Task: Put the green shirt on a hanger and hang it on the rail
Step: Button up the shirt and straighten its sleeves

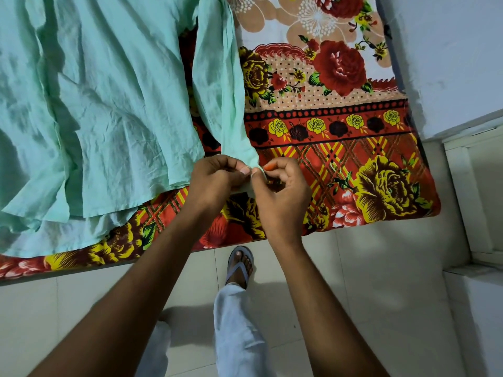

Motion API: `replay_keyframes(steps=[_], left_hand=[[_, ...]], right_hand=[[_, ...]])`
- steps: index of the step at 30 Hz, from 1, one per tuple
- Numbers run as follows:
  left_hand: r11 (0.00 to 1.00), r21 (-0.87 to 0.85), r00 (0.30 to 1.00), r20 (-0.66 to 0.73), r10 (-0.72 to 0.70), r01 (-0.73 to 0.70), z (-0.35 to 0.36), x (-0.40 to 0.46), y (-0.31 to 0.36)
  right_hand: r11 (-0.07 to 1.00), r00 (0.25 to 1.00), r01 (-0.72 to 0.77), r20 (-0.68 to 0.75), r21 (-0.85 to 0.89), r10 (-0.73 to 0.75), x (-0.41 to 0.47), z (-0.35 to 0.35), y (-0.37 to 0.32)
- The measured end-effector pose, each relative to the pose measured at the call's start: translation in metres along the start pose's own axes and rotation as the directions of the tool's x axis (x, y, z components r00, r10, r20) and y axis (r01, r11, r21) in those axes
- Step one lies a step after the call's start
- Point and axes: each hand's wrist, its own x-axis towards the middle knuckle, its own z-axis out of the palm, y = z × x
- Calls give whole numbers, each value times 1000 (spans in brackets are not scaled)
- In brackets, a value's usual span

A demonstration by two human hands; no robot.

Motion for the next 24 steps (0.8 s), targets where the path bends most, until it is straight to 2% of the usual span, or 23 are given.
replay_keyframes(steps=[3, 6, 8, 10, 12, 14, 19, 22, 24], left_hand=[[997, -9, 996, 39, -76, 77, 5, 3, 3], [993, 58, 993, 42, -108, 105, 9, 8, 4], [985, 142, 995, 2, -100, 98, 12, 13, 1], [937, 349, 1000, -13, -9, 13, 13, 19, -7], [821, 565, 994, -7, 108, -85, 15, 21, -11], [743, 657, 982, -20, 186, -127, 18, 19, -11], [693, 700, 948, -74, 309, -172, 22, 22, -19], [749, 585, 911, -39, 411, -312, 17, 20, -19], [696, 597, 866, -5, 501, -399, 8, 19, -16]], right_hand=[[995, 1000, -7, 16, -100, 8, 1, 1, 5], [938, 993, 101, 95, -332, -73, 4, 0, 9], [893, 986, 140, 144, -427, -85, 8, -3, 12], [855, 983, 143, 169, -498, -66, 12, -6, 18], [817, 984, 124, 178, -563, -27, 16, -10, 25], [788, 982, 102, 186, -607, 16, 19, -13, 31], [754, 966, 150, 259, -640, 27, 29, -18, 35], [774, 962, 258, 228, -579, -150, 35, -16, 24], [763, 926, 366, 293, -533, -239, 36, -7, 19]])
